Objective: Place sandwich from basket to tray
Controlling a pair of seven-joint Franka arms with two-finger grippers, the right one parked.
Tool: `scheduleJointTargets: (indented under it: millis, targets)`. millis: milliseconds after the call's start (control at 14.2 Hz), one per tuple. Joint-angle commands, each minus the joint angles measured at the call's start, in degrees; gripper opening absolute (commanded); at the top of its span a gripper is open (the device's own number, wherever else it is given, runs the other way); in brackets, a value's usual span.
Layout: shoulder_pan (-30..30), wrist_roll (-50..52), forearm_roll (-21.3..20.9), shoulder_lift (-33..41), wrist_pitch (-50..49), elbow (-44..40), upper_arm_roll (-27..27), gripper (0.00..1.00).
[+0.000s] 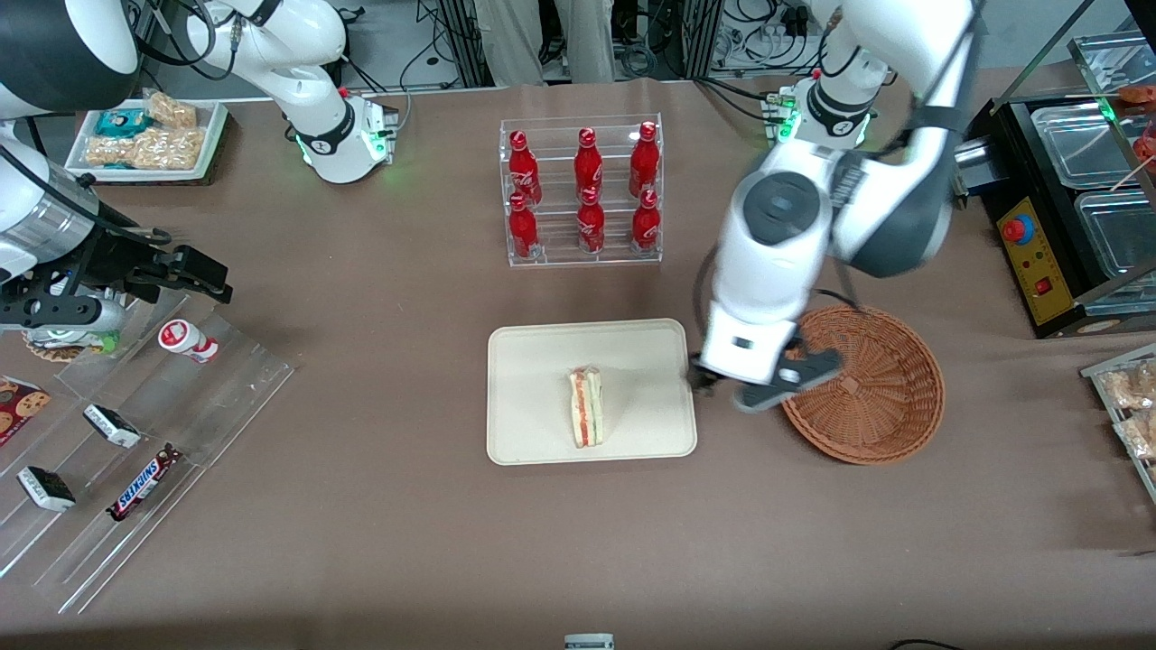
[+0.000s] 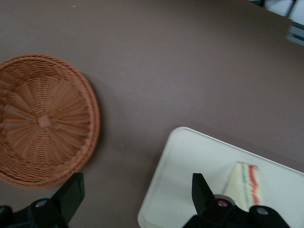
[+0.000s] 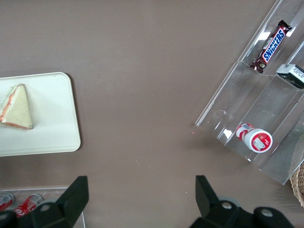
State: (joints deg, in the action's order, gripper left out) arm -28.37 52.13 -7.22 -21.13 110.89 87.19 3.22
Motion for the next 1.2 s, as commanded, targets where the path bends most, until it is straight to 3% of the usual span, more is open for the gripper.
scheduleJointTargets:
  millis: [0, 494, 635, 776, 1129]
  targets:
    - [6.37, -8.49, 0.01, 6.08, -2.85, 5.87, -0.76, 1.0]
    - [19.57, -31.88, 3.87, 13.82, -15.78, 6.32, -0.76, 1.0]
    - [23.95, -38.03, 7.46, 19.34, -17.28, 9.73, -1.63, 1.0]
    - [25.03, -46.55, 8.89, 21.91, -19.73, 9.14, -1.64, 1.0]
    - [26.95, -60.46, 7.75, 24.11, -22.38, 5.35, -1.37, 1.0]
